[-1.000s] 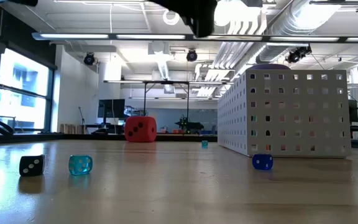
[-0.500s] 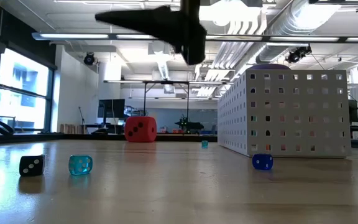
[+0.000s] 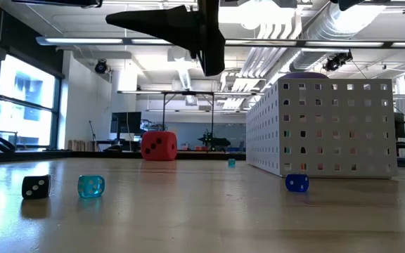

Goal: Pick & Place Dice
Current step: Put the light green die into the white bin

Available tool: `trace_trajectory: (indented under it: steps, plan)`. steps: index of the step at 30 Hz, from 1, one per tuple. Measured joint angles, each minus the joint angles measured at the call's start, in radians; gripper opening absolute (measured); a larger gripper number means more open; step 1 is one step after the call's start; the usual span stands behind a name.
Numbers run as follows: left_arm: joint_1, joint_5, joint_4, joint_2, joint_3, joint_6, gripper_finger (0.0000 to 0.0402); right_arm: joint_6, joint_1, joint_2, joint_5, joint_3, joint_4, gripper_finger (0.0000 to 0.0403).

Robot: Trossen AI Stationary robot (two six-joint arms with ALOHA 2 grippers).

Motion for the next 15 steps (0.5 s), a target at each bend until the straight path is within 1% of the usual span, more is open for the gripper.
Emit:
trace_trajectory:
  steps: [2, 6, 11, 15]
  plan:
    - [0.006, 0.008, 0.0, 0.0, 0.0, -0.001, 0.0053, 0.0, -0.001, 0.0, 0.007, 0.0, 0.001, 0.0312]
    - [0.018, 0.011, -0.001, 0.0, 0.0, 0.023, 0.0053, 0.001, -0.001, 0.0, 0.062, 0.0, 0.0, 0.0293]
    - [0.034, 0.01, -0.001, 0.0, 0.0, 0.041, 0.0053, 0.016, -0.002, 0.0, 0.065, 0.0, -0.002, 0.0283]
    - [0.038, 0.01, -0.001, 0.0, 0.0, 0.054, 0.0054, 0.092, -0.009, 0.0, 0.063, 0.0, -0.046, 0.0282]
